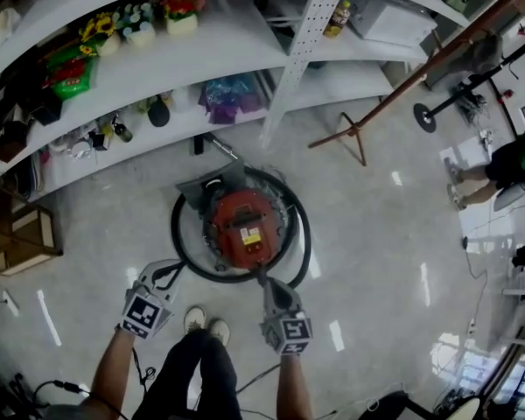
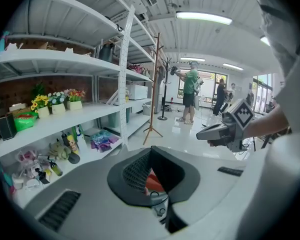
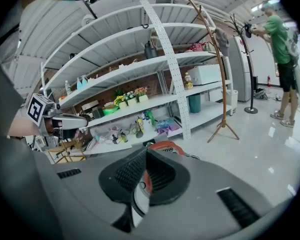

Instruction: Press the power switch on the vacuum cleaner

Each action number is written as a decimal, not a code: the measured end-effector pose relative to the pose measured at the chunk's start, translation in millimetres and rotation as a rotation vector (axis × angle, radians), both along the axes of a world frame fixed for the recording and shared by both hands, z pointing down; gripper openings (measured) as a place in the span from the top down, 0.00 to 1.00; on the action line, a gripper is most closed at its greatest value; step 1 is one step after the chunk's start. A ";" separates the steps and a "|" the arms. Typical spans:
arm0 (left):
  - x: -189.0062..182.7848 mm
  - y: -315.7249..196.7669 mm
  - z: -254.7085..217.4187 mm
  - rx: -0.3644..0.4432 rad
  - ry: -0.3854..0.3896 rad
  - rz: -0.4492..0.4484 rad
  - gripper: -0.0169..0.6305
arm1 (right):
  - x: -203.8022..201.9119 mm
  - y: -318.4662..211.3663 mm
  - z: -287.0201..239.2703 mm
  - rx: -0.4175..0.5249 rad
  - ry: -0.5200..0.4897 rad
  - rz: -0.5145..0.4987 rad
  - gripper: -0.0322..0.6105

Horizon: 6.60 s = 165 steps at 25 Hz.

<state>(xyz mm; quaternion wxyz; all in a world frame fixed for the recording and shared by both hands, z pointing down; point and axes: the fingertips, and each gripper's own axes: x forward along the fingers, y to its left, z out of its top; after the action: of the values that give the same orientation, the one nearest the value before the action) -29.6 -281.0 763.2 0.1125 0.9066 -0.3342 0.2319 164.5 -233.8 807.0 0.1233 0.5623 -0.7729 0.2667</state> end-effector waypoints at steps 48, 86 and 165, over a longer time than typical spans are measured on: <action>-15.5 5.8 109.0 -0.053 -0.036 0.021 0.98 | 5.2 -69.3 167.8 -0.064 0.065 -0.019 0.93; -24.1 5.0 126.9 -0.085 -0.044 0.007 0.98 | 17.2 -85.4 199.2 -0.082 0.102 0.007 0.93; 5.5 42.4 -101.9 0.068 0.094 0.028 0.98 | -15.9 7.0 -81.4 0.105 0.033 0.077 0.93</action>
<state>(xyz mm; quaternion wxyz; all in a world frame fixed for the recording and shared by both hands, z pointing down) -24.0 -238.6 661.3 0.0938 0.9244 -0.3233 0.1793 148.5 -226.8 725.6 0.0958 0.6018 -0.7614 0.2212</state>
